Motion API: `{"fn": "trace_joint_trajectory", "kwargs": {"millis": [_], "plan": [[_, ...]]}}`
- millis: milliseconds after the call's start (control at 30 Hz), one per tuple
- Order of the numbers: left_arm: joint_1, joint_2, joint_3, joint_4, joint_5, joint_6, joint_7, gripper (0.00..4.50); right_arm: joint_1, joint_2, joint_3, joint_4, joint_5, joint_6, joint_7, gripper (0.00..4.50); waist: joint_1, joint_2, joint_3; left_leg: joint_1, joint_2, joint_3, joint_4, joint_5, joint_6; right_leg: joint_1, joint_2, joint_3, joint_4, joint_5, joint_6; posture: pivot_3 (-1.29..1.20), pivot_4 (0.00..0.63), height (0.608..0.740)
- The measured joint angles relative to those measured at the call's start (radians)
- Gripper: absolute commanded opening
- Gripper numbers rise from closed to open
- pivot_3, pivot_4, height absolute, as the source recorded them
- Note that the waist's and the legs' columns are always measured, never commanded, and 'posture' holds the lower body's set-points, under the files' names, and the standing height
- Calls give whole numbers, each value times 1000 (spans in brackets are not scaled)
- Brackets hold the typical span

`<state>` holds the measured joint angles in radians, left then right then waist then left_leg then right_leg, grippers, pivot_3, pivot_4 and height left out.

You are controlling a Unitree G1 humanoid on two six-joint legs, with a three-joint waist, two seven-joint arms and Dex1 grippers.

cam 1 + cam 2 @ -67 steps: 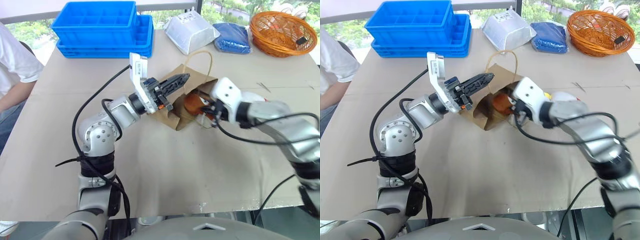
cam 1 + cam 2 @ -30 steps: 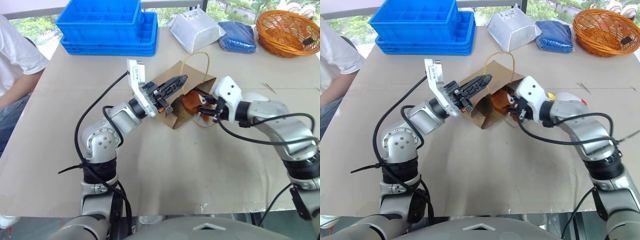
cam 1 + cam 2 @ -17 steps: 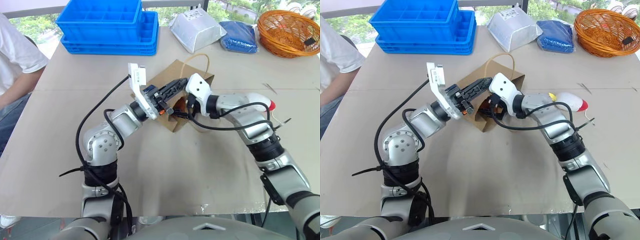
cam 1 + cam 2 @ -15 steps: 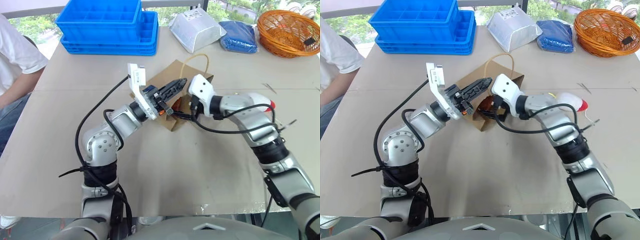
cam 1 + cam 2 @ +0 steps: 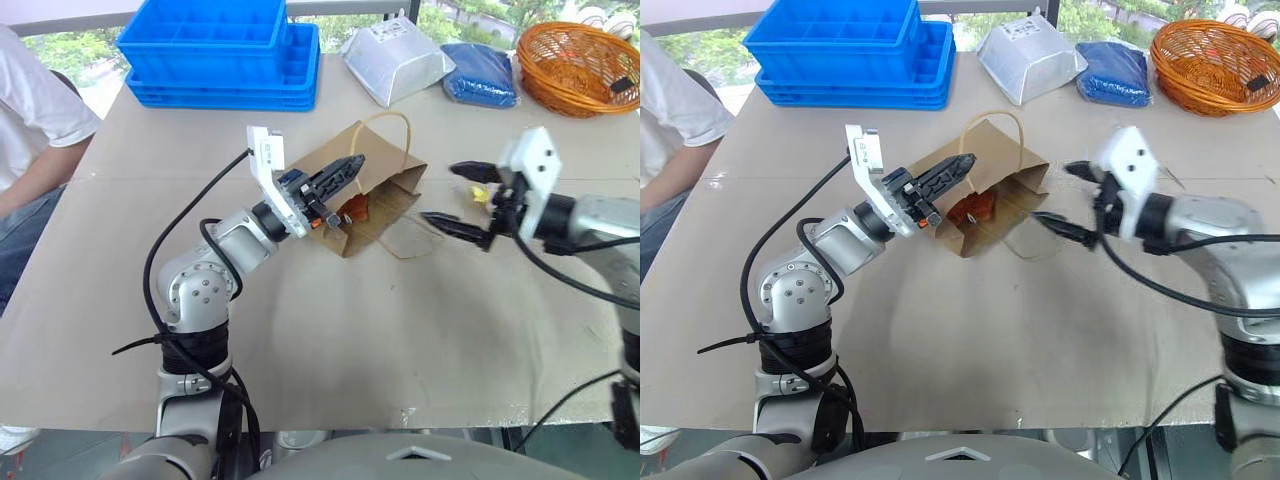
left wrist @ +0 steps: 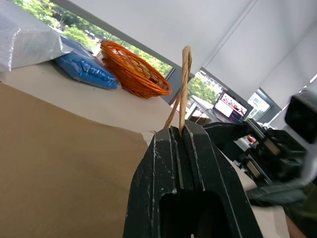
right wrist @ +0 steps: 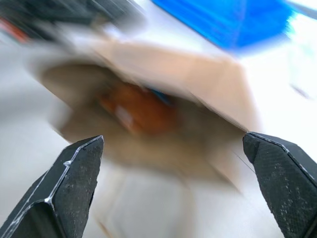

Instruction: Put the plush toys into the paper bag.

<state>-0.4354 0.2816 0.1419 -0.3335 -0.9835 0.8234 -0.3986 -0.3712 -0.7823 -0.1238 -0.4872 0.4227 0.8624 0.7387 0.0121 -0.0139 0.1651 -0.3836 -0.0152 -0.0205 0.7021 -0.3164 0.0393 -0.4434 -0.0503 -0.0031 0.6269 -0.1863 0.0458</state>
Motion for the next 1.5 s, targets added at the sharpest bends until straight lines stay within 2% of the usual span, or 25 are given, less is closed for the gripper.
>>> {"fn": "trace_joint_trajectory", "kwargs": {"millis": [100,233,333,500,567,600,700,767,833,900,933,967,1033,1133,1267,1500], "plan": [[-1,0,-7,0,2,-2,-11,0,12,-67,29,132,-109,-47,-43,4457,-2,0,0,2,1,4,0,0,0,0,2,3,0,0,0,0,150,740],[-10,-3,-25,0,12,-6,-20,0,-79,-54,145,365,-223,-111,-72,4457,-11,0,0,3,2,7,0,0,0,0,4,6,1,0,0,0,150,740],[-13,-2,-33,-1,17,-10,-23,0,-125,-34,232,545,-294,-174,-58,3153,-13,0,0,3,2,8,0,0,0,0,4,6,1,0,0,0,150,740],[-11,13,-34,-6,28,-19,-37,0,-156,-29,255,638,-354,-299,-45,793,-13,0,0,3,2,8,0,0,0,0,3,7,0,0,0,0,150,740],[-8,11,-34,-10,28,-21,-35,0,-149,-29,252,646,-363,-337,-40,115,-13,0,0,3,2,8,0,0,0,0,3,7,0,0,0,0,150,740],[-5,7,-35,-13,28,-22,-33,0,-123,-30,229,636,-356,-372,-26,13,-12,0,0,3,2,8,0,0,0,0,3,7,0,0,0,0,150,740],[6,9,-31,-19,28,-23,-29,0,-51,-34,161,530,-261,-368,50,13,-10,0,0,2,2,6,0,0,0,-1,3,7,1,0,0,0,150,740],[6,8,-29,-20,28,-23,-22,0,-12,-30,101,282,-62,-313,158,13,-19,2,1,2,4,6,0,0,0,-1,3,8,1,0,0,0,150,740],[4,6,-31,-20,26,-23,-20,0,-38,-29,91,140,12,-271,185,13,-22,2,1,3,4,6,0,0,0,-1,4,6,1,0,0,0,150,740],[-2,6,-28,-19,18,-22,-21,0,-124,19,216,52,-53,-280,167,13,-28,0,0,4,6,7,0,0,0,0,4,7,1,0,0,0,150,740],[-6,4,-31,-20,11,-21,-22,0,-156,75,317,47,-108,-302,155,13,-28,-1,-1,5,6,7,0,0,0,1,7,6,1,0,0,0,150,740],[-11,2,-36,-20,9,-18,-23,0,-162,103,366,52,-131,-314,148,13,-26,-1,-1,5,6,6,0,1,-1,1,7,6,1,0,0,0,150,740],[-12,6,-33,-19,-3,-11,-33,0,-199,171,527,136,-248,-377,141,13,-21,-1,-1,4,4,6,0,1,-2,0,6,6,2,0,0,0,150,740],[-14,16,-31,-16,-15,5,-40,0,-301,280,632,332,-379,-494,103,13,-24,-1,-1,3,2,7,1,1,-2,-1,3,7,2,1,0,0,150,740],[-10,33,-7,-19,-39,23,-30,0,-421,402,672,615,-486,-694,64,13,-26,-1,-1,3,2,6,0,1,-2,-2,4,5,2,1,0,0,150,740],[12,28,24,-21,-60,21,-1,0,-480,480,664,822,-521,-919,58,13,-27,-1,-1,1,1,-1,-1,2,-3,-2,2,0,2,1,0,0,150,740]]}}
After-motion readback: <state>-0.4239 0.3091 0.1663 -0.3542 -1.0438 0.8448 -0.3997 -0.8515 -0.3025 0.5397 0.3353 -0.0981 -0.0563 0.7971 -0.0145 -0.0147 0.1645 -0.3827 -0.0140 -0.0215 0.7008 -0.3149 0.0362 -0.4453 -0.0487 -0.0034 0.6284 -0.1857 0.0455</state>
